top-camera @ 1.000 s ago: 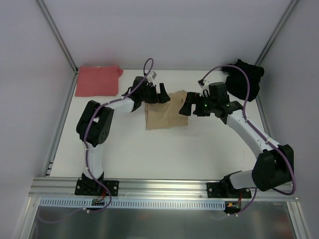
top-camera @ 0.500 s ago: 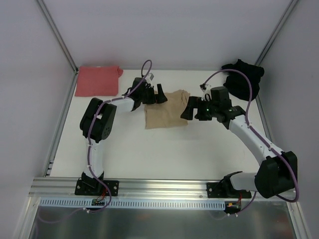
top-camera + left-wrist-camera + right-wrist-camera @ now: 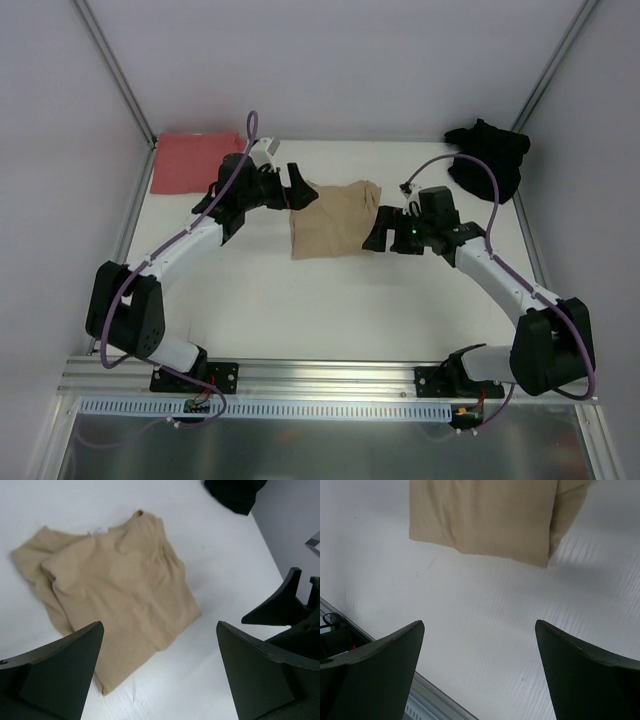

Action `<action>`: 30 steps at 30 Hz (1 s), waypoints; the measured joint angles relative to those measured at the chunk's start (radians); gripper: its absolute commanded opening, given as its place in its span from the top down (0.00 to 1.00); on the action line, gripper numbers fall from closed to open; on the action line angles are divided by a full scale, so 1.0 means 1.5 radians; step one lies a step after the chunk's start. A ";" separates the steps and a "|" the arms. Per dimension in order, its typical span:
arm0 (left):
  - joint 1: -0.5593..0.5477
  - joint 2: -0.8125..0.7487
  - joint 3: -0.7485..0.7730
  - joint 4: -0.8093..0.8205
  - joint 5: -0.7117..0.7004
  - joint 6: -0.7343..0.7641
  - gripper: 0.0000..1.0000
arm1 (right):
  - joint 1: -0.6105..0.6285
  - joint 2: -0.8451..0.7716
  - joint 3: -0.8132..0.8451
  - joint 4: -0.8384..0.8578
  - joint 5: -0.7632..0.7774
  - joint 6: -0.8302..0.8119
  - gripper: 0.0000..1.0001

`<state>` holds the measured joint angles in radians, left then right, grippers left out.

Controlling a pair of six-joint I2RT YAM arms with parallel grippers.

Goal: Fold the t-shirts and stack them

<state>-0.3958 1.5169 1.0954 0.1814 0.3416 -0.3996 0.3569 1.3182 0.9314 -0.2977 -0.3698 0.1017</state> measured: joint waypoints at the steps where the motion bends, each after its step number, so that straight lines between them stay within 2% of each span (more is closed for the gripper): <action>1: 0.008 -0.018 -0.026 0.000 0.012 -0.003 0.01 | 0.000 0.001 -0.013 0.005 -0.004 0.009 0.01; 3: 0.033 -0.014 -0.064 0.011 0.044 -0.014 0.01 | 0.000 -0.002 -0.039 0.012 -0.009 0.018 0.01; 8: 0.095 0.071 -0.159 0.026 0.098 -0.064 0.01 | 0.000 -0.013 -0.059 0.015 -0.009 0.027 0.01; 12: 0.097 0.108 -0.177 0.030 0.123 -0.091 0.01 | 0.000 0.001 -0.046 0.015 -0.018 0.027 0.00; 19: 0.093 0.100 -0.196 0.076 0.151 -0.113 0.01 | 0.031 0.085 -0.019 0.071 -0.032 0.059 0.01; 24: 0.094 0.026 -0.243 0.067 0.153 -0.117 0.01 | 0.083 0.202 0.051 0.078 -0.039 0.076 0.01; 30: 0.093 -0.204 -0.303 0.025 0.149 -0.121 0.01 | 0.101 0.359 0.269 0.063 -0.044 0.079 0.00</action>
<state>-0.2558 1.2102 0.6411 0.2195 0.5655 -0.5804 0.5083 1.8565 1.3342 -0.2031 -0.4355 0.2203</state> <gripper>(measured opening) 0.987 0.993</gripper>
